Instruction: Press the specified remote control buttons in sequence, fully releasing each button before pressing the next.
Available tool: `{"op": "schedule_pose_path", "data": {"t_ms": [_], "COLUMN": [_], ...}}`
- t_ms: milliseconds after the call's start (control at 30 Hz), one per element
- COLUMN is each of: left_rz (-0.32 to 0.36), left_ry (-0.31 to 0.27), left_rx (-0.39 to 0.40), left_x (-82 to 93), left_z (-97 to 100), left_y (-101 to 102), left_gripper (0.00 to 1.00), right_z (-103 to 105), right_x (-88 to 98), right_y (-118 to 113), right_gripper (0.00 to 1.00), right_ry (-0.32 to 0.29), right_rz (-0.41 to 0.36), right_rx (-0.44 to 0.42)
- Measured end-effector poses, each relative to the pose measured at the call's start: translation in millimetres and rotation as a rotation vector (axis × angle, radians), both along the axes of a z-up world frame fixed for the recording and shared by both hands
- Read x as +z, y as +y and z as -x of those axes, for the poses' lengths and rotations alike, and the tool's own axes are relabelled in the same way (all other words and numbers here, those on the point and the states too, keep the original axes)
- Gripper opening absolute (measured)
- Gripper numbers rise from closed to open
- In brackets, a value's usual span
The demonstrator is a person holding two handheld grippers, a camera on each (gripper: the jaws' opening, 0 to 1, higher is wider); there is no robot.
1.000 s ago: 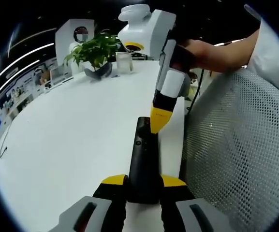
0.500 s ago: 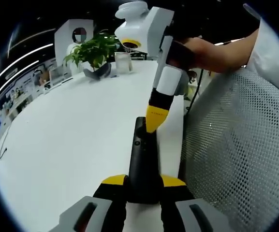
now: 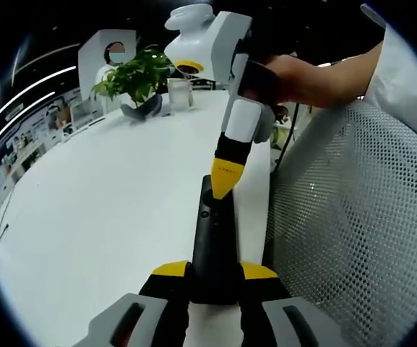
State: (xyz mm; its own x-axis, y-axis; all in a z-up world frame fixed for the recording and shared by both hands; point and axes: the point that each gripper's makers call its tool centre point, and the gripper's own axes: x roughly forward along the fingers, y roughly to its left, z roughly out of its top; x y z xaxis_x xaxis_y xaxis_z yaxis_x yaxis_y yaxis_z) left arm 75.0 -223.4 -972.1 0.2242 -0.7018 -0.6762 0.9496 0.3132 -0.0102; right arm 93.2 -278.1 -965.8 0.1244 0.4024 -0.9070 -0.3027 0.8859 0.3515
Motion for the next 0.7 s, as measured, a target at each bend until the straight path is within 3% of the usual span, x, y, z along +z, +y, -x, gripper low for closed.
{"op": "schedule_pose_path", "data": {"t_ms": [233,700], "left_rz": [0.001,0.004], "left_ry": [-0.001,-0.005], "left_rx": [-0.002,-0.001], "left_x": [0.0,0.4], "left_z": [-0.6,-0.9], "left_y": [-0.7,-1.0], "left_gripper": [0.25,0.25], "right_z": [-0.4,-1.9], "right_x": [0.1,-0.6], "right_y": [0.2,-0.4], "right_gripper": [0.00,0.00], "right_ry": [-0.030,-0.026], "right_rz": [0.030,0.004], "right_rx": [0.035,0.019]}}
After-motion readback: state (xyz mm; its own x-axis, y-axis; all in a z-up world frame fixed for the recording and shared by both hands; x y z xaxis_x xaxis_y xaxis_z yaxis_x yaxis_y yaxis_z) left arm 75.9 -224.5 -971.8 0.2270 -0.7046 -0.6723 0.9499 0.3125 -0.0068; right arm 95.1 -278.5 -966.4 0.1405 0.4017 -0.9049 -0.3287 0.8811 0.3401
